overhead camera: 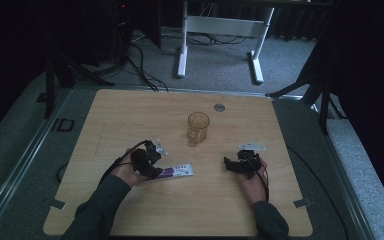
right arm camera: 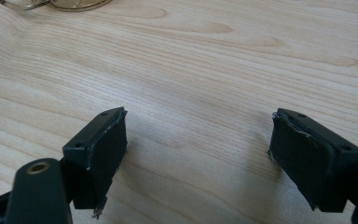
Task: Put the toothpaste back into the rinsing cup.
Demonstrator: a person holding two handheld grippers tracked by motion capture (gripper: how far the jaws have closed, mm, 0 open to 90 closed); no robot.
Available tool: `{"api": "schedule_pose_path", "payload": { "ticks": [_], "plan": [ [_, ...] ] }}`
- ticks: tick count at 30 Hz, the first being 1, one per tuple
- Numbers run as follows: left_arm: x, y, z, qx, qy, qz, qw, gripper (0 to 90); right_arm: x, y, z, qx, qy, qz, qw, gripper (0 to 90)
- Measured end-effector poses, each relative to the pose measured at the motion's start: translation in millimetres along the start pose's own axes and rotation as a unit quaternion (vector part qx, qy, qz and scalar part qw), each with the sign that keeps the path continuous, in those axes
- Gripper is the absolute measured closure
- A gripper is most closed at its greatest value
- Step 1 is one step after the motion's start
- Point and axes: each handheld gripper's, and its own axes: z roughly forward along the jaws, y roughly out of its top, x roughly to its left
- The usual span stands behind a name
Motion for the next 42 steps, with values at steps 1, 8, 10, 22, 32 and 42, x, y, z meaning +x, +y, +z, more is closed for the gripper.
{"api": "schedule_pose_path", "payload": {
  "ticks": [1,8,10,22,32,42],
  "plan": [
    [-0.2,0.0,0.1,0.001,0.0,0.001,1.0,55.1,0.0,0.0,0.0,0.0,0.0,0.0,1.0,18.6],
    [-1.7,0.8,2.5,0.011,-0.001,0.009,0.9999,56.4,0.0,0.0,0.0,0.0,0.0,0.0,1.0,18.6],
    [-2.1,1.1,3.7,0.016,0.001,0.012,0.9998,56.9,0.0,0.0,0.0,0.0,0.0,0.0,1.0,18.6],
    [-7.9,5.1,8.7,0.031,-0.005,0.031,0.999,56.9,0.0,0.0,0.0,0.0,0.0,0.0,1.0,18.6],
    [-12.1,7.8,15.6,0.051,-0.01,0.051,0.9973,55.5,0.0,0.0,0.0,0.0,0.0,0.0,1.0,18.6],
    [-13.5,9.3,28.2,0.074,-0.012,0.057,0.9955,54.8,0.0,0.0,0.0,0.0,0.0,0.0,1.0,18.6]
  ]
}}
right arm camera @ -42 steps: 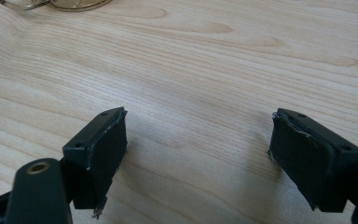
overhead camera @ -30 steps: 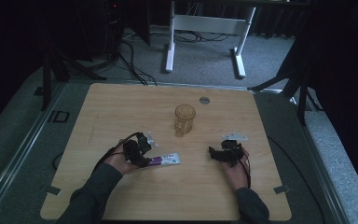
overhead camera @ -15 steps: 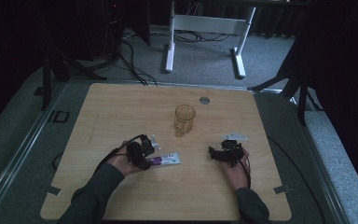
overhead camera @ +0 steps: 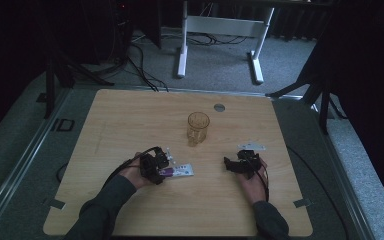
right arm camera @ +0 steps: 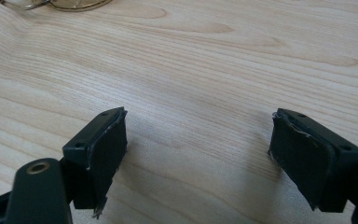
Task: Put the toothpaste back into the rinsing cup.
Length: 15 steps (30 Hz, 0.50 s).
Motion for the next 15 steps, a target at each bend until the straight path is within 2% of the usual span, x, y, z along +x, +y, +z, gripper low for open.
{"api": "schedule_pose_path", "payload": {
  "ticks": [3,13,15],
  "plan": [
    [0.7,0.1,3.2,0.001,-0.008,-0.005,1.0,54.5,0.0,0.0,0.0,0.0,0.0,0.0,1.0,18.6],
    [1.6,2.5,8.3,0.013,-0.011,-0.002,0.9999,54.1,0.0,0.0,0.0,0.0,0.0,0.0,1.0,18.6],
    [3.3,3.3,9.0,0.013,-0.017,-0.003,0.9998,54.1,0.1,0.0,0.0,0.0,0.0,0.0,1.0,18.6]
  ]
}}
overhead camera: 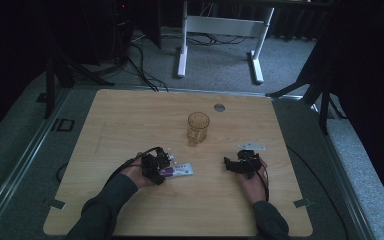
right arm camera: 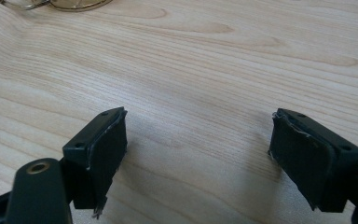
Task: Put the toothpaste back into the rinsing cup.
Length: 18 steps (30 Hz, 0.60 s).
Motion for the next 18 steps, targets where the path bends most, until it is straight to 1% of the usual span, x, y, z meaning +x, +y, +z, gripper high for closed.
{"api": "schedule_pose_path", "payload": {
  "ticks": [3,8,11,13,14,18],
  "plan": [
    [2.6,0.8,0.5,0.0,-0.009,-0.001,1.0,54.1,0.0,0.0,0.0,0.0,0.0,0.0,1.0,18.6],
    [8.6,1.1,1.8,-0.001,-0.032,-0.013,0.9994,54.0,0.0,0.0,0.0,0.0,0.0,0.0,1.0,18.6],
    [12.4,0.3,2.7,-0.003,-0.047,-0.022,0.9986,54.3,0.0,0.0,0.0,0.0,0.0,0.0,1.0,18.6],
    [13.5,0.5,2.5,-0.001,-0.051,-0.023,0.9984,55.0,0.0,0.0,0.0,0.0,0.0,0.0,1.0,18.6],
    [13.3,0.8,2.7,-0.001,-0.05,-0.027,0.9983,55.6,0.0,0.0,0.0,0.0,0.0,0.0,1.0,18.6],
    [13.3,3.6,2.2,0.011,-0.05,-0.024,0.9984,58.7,0.0,0.0,0.0,0.0,0.0,0.0,1.0,18.6]
  ]
}}
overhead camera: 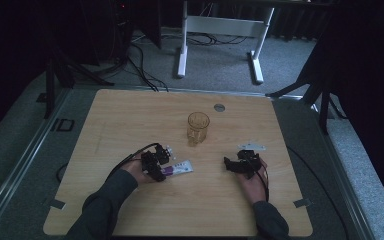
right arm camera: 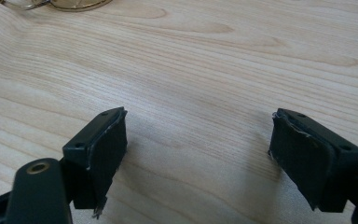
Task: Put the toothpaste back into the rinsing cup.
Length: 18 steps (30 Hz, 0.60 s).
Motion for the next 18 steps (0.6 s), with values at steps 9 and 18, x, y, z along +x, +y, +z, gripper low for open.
{"api": "schedule_pose_path", "payload": {
  "ticks": [9,18],
  "plan": [
    [-5.8,3.0,-2.7,0.007,0.015,0.0,0.9999,69.3,0.0,0.0,0.0,0.0,0.0,0.0,1.0,18.6],
    [-13.1,3.1,-4.2,0.001,0.053,0.009,0.9986,72.7,0.0,0.0,0.0,0.0,0.0,0.0,1.0,18.6]
  ]
}}
